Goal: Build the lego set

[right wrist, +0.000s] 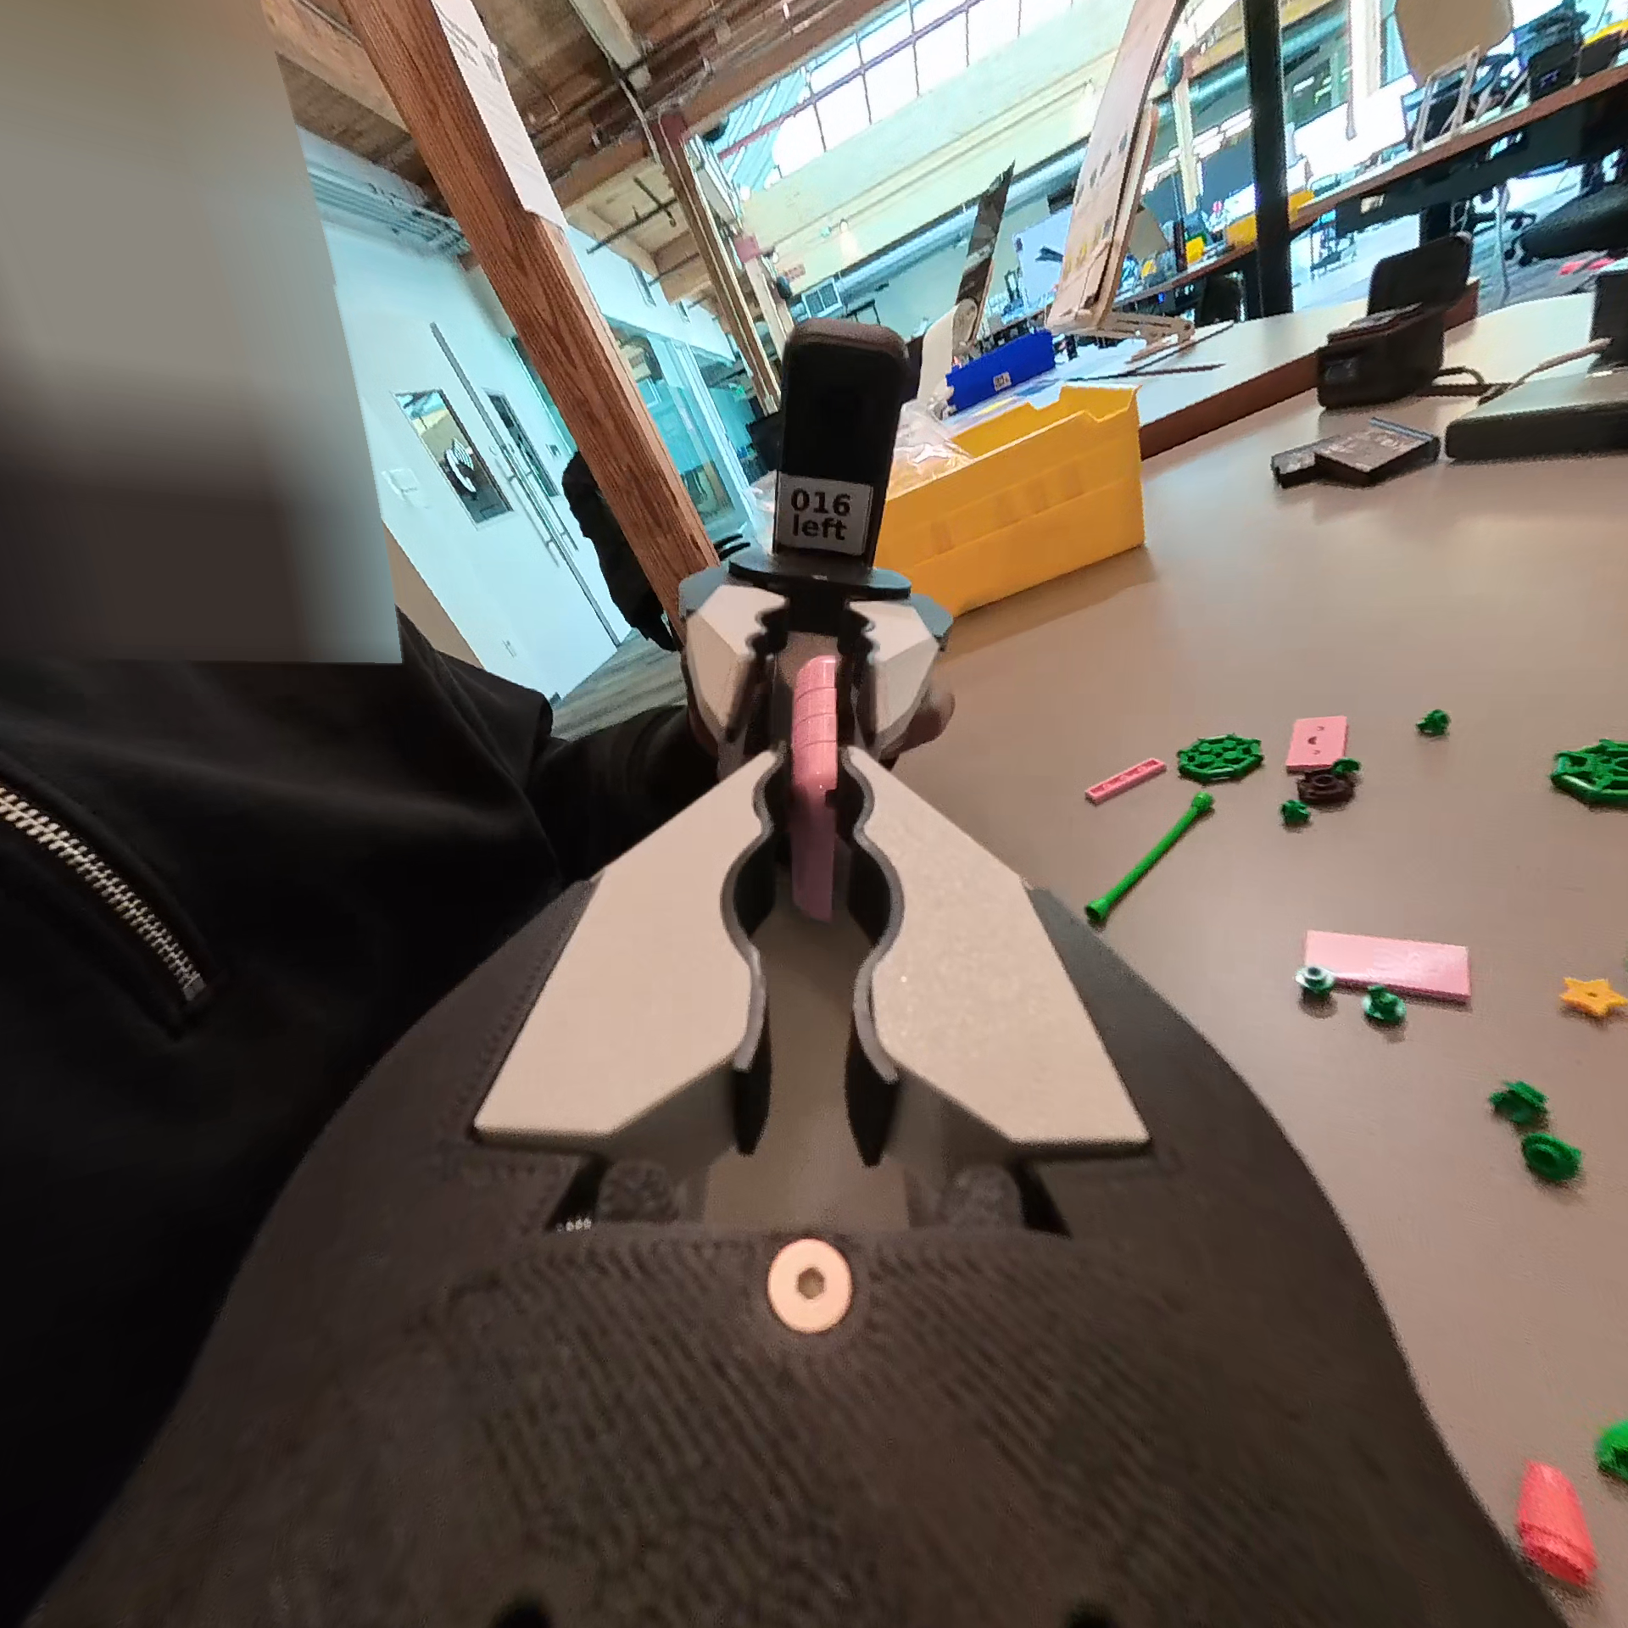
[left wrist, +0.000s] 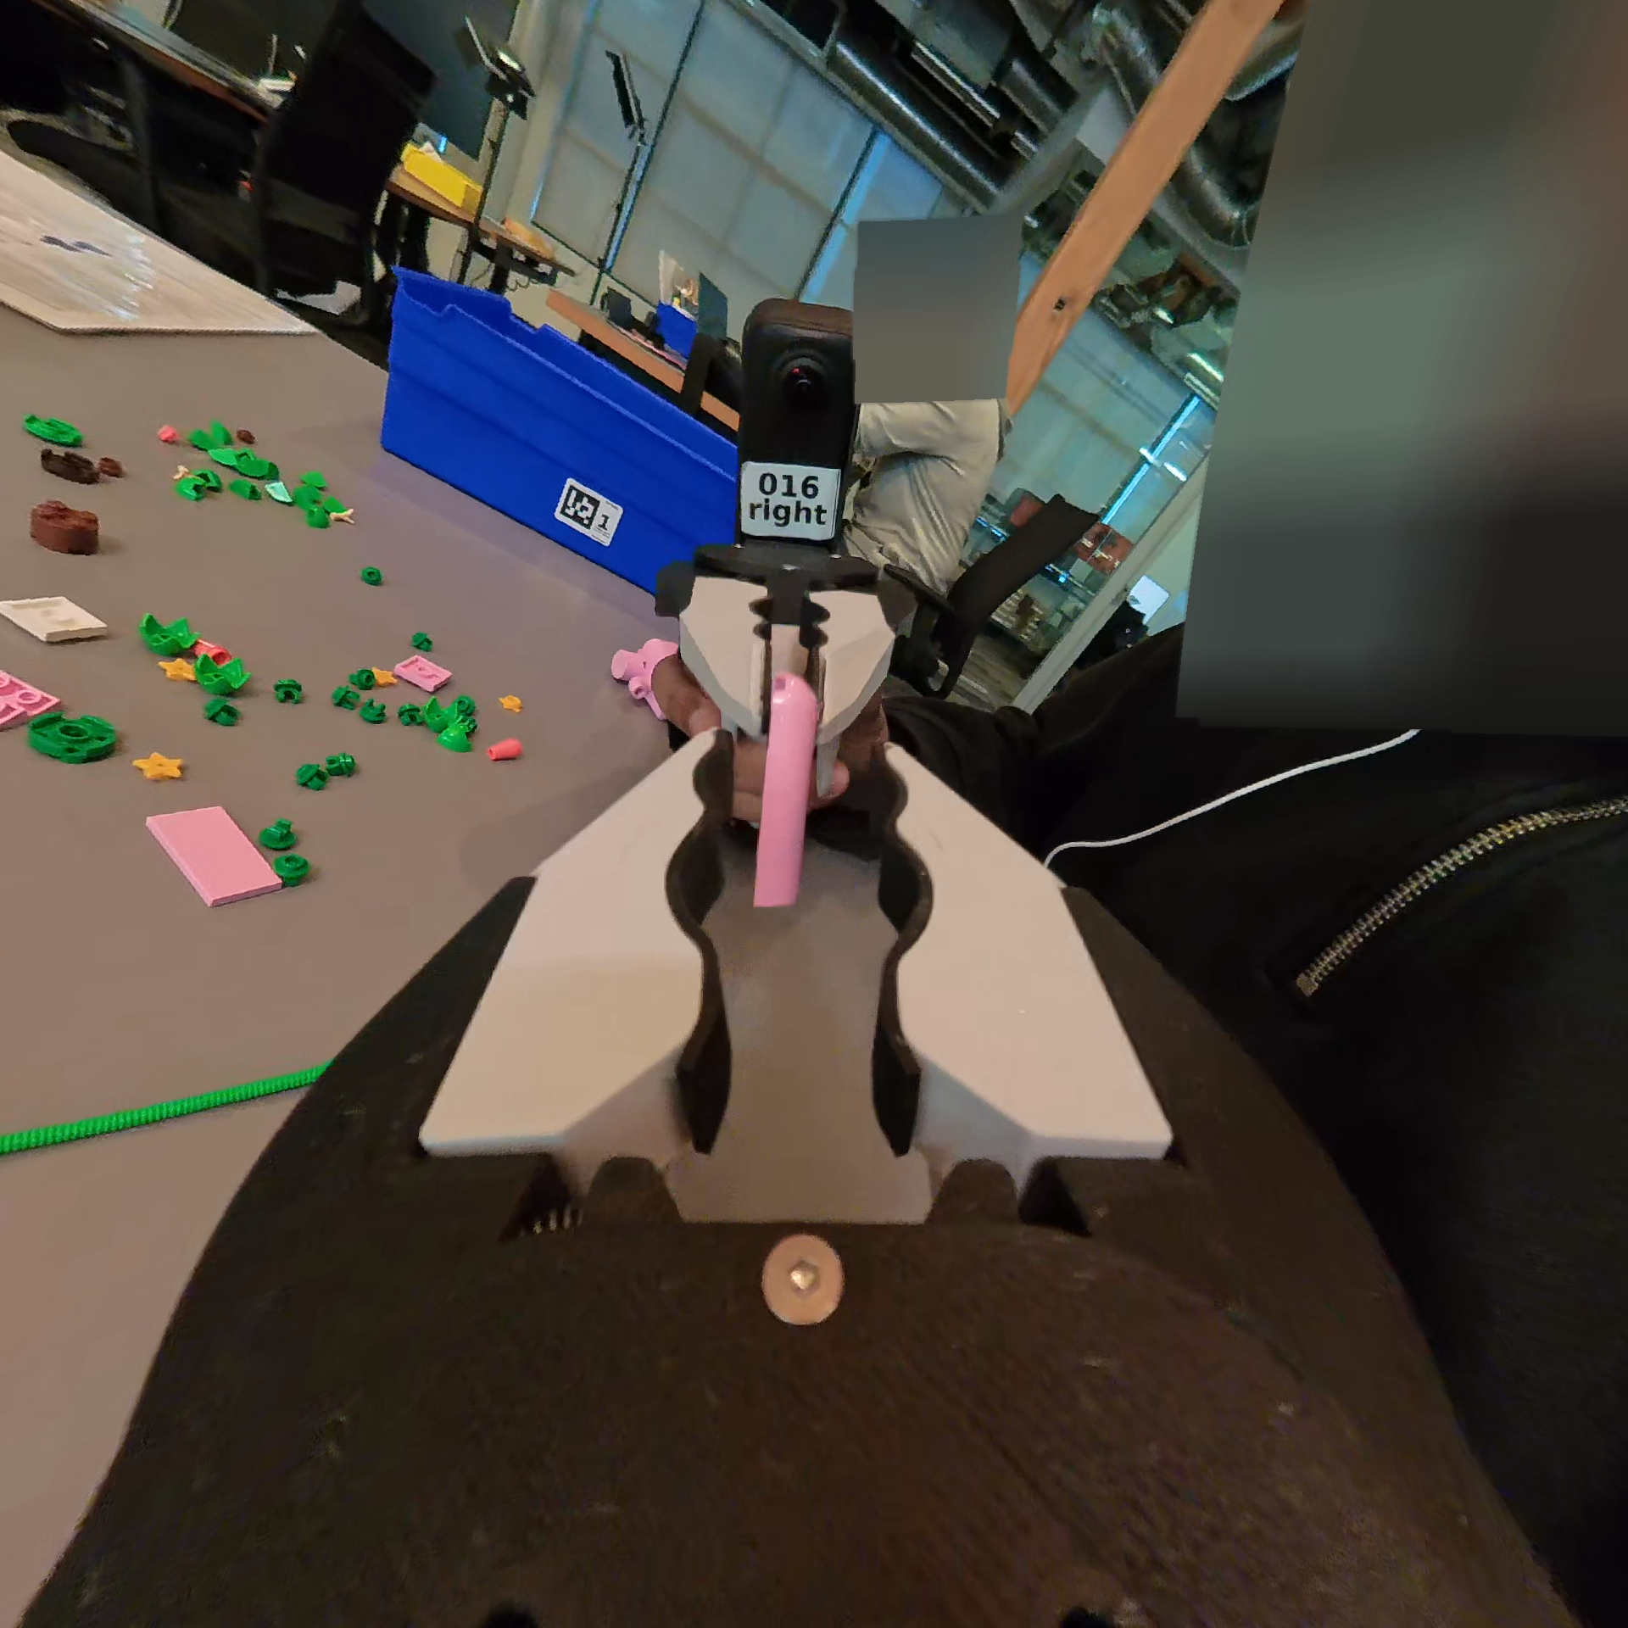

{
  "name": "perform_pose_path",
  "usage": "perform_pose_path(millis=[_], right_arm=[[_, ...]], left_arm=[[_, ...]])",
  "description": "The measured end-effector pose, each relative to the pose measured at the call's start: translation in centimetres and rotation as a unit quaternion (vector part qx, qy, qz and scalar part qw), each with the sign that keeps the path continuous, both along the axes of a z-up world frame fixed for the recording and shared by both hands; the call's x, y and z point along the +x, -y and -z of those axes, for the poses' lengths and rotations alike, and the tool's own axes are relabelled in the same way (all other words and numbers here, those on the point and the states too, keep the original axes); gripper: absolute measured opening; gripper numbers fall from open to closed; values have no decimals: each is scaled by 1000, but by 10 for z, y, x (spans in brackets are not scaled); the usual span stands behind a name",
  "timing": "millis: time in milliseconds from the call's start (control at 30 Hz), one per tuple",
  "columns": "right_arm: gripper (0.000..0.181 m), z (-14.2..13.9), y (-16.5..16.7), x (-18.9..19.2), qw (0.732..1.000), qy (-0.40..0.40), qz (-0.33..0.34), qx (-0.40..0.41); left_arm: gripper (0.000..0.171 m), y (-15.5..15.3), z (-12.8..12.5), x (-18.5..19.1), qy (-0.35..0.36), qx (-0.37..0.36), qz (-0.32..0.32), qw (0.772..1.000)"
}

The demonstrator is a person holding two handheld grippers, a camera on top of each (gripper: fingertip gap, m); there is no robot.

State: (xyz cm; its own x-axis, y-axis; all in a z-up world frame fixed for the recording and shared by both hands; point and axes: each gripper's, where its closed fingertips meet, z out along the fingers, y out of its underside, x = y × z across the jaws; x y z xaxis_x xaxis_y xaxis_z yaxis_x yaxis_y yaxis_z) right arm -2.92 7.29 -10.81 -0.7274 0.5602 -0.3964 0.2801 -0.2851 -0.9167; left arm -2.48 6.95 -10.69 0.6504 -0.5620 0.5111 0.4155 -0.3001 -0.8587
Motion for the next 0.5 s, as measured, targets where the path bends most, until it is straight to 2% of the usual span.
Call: perform_pose_path(millis=[67,167,267,333,500], right_arm=[[7,4,2,0,1000,7,-2,13],[7,9,5,0,1000,18,-5,22],[9,9,3,-2,1000,16,3,20],[26,4,-1,-2,1000,8,8,1],[13,3,-6,1,1000,17,-5,-18]], left_arm=[[26,1,-1,-1,-8,6,-5,1000],[8,-1,4,-4,-21,-2,-16,1000],[6,-2,7,-3,-30,-9,-16,999],[6,-3,9,-3,-36,-13,-17,999],[6,-1,2,-6,-22,0,-17,1000]])
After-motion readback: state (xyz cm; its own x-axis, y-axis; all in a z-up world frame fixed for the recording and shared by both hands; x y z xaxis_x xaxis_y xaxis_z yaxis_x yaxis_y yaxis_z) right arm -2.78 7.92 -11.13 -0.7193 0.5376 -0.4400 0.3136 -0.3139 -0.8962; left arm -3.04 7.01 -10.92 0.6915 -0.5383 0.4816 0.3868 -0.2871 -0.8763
